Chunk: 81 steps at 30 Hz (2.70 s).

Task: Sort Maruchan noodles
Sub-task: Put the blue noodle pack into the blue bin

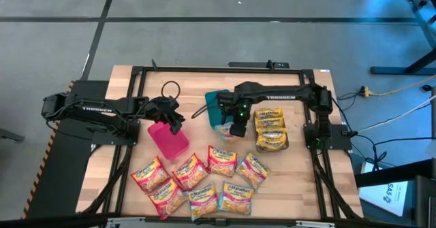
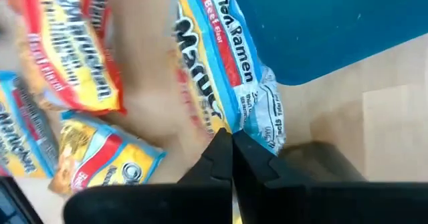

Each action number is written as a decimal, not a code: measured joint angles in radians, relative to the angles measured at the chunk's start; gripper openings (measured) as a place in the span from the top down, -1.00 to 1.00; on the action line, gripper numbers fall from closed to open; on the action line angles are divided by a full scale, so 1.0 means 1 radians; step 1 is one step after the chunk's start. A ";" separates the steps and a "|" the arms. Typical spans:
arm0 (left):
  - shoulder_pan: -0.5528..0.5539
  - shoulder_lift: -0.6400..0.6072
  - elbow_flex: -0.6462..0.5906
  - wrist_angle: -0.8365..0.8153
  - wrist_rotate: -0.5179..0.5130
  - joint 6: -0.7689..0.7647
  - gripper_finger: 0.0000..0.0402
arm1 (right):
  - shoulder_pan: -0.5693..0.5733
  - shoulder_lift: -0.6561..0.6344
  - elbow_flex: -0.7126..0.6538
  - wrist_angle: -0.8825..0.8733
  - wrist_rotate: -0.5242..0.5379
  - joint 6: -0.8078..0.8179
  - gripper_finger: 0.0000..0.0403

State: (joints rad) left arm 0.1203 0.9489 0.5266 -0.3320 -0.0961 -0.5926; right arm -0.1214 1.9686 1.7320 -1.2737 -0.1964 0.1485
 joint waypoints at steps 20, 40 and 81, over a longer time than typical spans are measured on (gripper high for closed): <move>0.000 0.000 0.000 -0.006 -0.024 -0.001 0.58 | -0.054 -0.002 0.300 0.034 0.277 -0.104 1.00; -0.001 0.001 0.000 -0.047 -0.022 -0.002 0.58 | -0.207 0.133 0.299 0.207 0.188 -0.199 1.00; -0.001 0.001 0.000 -0.057 -0.037 -0.033 0.58 | -0.251 0.229 0.355 0.201 0.111 -0.179 0.48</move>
State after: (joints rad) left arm 0.1196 0.9497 0.5266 -0.3889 -0.1327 -0.6258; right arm -0.3729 2.1974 2.0870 -1.0729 -0.0853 -0.0302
